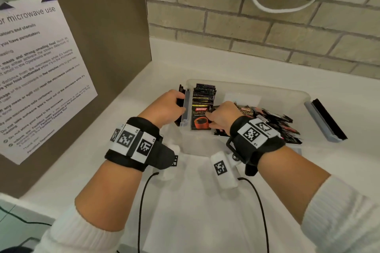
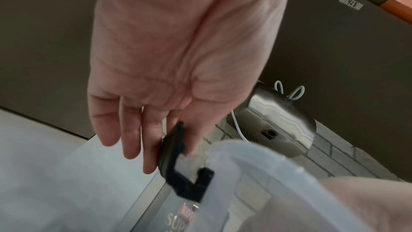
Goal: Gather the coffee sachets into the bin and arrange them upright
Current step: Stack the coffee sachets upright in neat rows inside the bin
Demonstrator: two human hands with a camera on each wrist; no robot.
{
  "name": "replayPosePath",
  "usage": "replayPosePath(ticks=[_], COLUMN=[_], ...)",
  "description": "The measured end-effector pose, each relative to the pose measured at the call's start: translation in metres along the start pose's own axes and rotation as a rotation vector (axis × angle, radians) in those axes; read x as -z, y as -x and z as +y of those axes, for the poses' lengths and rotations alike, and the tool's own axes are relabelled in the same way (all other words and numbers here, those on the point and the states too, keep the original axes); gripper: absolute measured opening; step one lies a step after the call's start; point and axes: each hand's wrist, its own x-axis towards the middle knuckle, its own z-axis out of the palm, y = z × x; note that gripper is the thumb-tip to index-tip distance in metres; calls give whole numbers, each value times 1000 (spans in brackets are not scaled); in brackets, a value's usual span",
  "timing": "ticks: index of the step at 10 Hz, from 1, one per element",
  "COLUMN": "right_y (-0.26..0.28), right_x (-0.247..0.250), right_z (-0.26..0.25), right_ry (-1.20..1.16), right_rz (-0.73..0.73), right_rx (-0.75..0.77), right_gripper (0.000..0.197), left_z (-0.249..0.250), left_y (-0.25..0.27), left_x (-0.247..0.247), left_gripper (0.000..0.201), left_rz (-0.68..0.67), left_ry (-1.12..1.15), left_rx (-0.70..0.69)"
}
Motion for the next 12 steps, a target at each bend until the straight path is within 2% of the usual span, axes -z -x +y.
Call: replayPosePath(ticks=[1, 2, 3, 4, 5, 6, 7, 8, 9, 10, 11, 12], right_y=[2, 3, 0, 9, 14, 23, 24, 37, 51, 44, 29, 21], right_x=[-2, 0, 4, 19, 44, 79, 107, 118, 116, 112, 114, 120], right_z=[1, 1, 0, -3, -8, -16, -16, -11, -12, -7, 1, 9], right_ry=[48, 135, -102, 339, -15, -9, 201, 683, 950, 1133, 1346, 1454], right_rz=[-26, -8, 69, -29, 19, 65, 90, -115, -347, -334, -215, -270], right_rx=[-26, 19, -53, 61, 47, 2, 36, -67, -155, -104, -2, -83], right_gripper=[34, 34, 37, 36, 34, 34, 33, 43, 49, 49, 63, 80], left_z=[0, 1, 1, 2, 13, 32, 48, 56, 53, 46, 41, 49], left_y=[1, 1, 0, -3, -7, -10, -14, -16, -18, -19, -19, -18], left_x=[0, 0, 0, 1, 1, -3, -16, -36, -58, -72, -76, -78], left_gripper=[31, 30, 33, 42, 48, 50, 45, 41, 40, 40, 52, 59], left_rz=[0, -5, -4, 18, 21, -15, -122, -279, -408, -459, -473, -539], left_ry=[-4, -9, -31, -130, -203, -211, -219, -235, -228, -247, -336, -381], left_rx=[-4, -14, -2, 11, -42, -127, -211, -250, -252, -248, -276, -370])
